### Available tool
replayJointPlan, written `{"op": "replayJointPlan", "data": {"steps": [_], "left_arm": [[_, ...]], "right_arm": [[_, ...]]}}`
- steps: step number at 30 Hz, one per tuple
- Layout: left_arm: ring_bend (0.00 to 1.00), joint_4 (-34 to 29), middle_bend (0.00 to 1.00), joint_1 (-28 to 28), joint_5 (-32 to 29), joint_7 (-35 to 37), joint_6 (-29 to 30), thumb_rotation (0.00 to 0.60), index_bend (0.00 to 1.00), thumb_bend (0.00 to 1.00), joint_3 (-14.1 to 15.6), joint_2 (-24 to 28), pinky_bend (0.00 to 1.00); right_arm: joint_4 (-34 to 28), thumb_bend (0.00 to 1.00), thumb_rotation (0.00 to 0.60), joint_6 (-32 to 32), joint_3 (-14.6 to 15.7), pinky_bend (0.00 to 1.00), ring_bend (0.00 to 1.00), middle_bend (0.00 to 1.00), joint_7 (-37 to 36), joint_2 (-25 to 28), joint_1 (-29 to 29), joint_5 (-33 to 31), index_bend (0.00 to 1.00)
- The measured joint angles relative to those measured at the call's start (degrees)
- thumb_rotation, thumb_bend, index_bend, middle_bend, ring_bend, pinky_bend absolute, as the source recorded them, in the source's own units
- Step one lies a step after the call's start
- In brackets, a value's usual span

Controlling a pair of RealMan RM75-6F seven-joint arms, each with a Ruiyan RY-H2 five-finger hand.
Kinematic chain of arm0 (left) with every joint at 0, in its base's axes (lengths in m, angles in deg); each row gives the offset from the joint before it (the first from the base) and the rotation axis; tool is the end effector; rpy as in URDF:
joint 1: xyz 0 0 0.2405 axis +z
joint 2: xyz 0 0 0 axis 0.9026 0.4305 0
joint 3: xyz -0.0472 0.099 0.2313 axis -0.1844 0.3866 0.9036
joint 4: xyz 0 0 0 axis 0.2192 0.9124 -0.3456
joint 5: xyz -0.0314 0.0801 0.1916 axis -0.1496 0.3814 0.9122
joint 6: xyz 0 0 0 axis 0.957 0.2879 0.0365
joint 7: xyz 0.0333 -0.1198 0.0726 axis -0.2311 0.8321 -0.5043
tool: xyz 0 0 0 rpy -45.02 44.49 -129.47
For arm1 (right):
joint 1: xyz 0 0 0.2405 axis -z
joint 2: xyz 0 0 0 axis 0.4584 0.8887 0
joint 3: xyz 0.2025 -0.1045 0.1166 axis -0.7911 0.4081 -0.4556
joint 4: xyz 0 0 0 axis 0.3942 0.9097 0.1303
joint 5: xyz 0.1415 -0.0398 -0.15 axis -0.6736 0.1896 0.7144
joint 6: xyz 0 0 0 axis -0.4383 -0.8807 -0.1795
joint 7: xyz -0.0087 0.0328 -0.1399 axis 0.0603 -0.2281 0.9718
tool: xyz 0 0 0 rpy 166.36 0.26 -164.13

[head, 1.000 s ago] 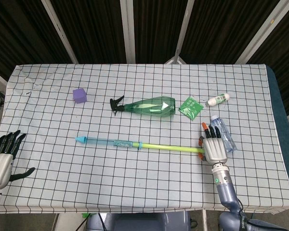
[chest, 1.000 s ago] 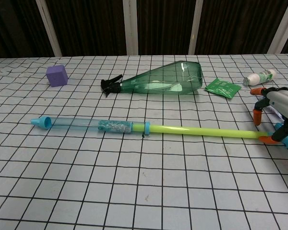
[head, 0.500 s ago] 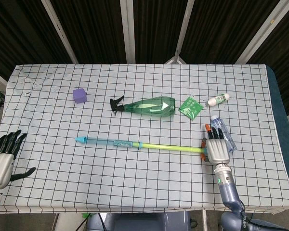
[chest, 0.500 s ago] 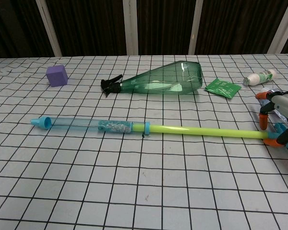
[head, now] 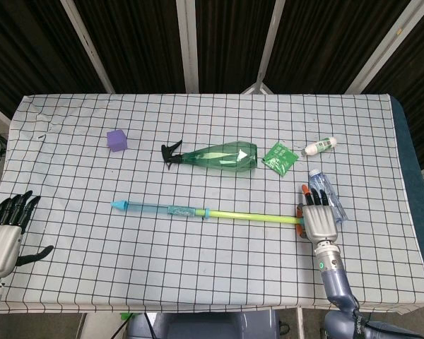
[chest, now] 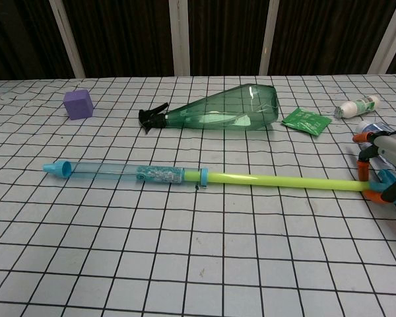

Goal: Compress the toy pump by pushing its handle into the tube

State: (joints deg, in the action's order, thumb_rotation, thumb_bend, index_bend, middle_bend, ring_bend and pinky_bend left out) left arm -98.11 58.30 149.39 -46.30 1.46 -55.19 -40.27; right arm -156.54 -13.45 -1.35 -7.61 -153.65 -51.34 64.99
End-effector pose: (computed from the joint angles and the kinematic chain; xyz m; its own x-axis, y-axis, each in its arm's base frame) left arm -0.2914 0.1811 0.1412 0.4451 0.0176 0.8953 0.8946 -0.0520 -0.4437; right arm -0.2543 -0.2855 -0.0002 0.5447 -0.2380 0.8041 -0.8325 -0.0384 0.5526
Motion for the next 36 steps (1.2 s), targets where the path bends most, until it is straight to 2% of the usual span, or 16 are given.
{"op": "replayJointPlan", "data": {"steps": [5, 10, 16, 20, 27, 36], "left_arm": [[0.0, -1.21, 0.0, -0.71, 0.19, -0.65, -1.29, 0.6, 0.01, 0.1, 0.02, 0.34, 0.0], [0.0, -3.77, 0.0, -2.94, -0.73, -2.95, -4.81, 0.6, 0.08, 0.11, -0.79, 1.5, 0.0], [0.0, -7.16, 0.01, -8.33, -4.98, -7.43, -13.27, 0.6, 0.22, 0.18, -3.24, 3.07, 0.0], [0.0, -7.39, 0.02, -14.21, -8.8, -13.49, -20.23, 0.6, 0.27, 0.22, -5.51, 2.87, 0.0], [0.0, -2.47, 0.03, -22.57, -16.22, -22.27, -28.17, 0.6, 0.34, 0.23, -8.38, -2.61, 0.0], [0.0, 5.1, 0.04, -28.07, -22.73, -28.73, -32.01, 0.6, 0.38, 0.3, -9.18, -10.51, 0.0]], "right_arm": [[-2.07, 0.48, 0.6, 0.38, 0.57, 0.0, 0.0, 0.11, -1.26, 1.23, -0.04, 1.09, 0.6], [-3.56, 0.48, 0.6, 1.41, 1.91, 0.0, 0.0, 0.11, -3.14, 2.92, -0.32, 3.77, 0.6], [-4.1, 0.48, 0.6, 2.05, 2.64, 0.0, 0.0, 0.11, -4.67, 3.68, -0.51, 4.56, 0.6], [-4.02, 0.48, 0.6, 2.09, 2.82, 0.0, 0.0, 0.11, -5.18, 3.83, -0.5, 4.52, 0.6], [-3.97, 0.48, 0.6, 1.76, 2.83, 0.0, 0.0, 0.11, -6.0, 4.21, -0.52, 4.68, 0.6], [-4.05, 0.48, 0.6, 1.8, 2.87, 0.0, 0.0, 0.11, -6.6, 4.68, -0.59, 4.66, 0.6]]}}
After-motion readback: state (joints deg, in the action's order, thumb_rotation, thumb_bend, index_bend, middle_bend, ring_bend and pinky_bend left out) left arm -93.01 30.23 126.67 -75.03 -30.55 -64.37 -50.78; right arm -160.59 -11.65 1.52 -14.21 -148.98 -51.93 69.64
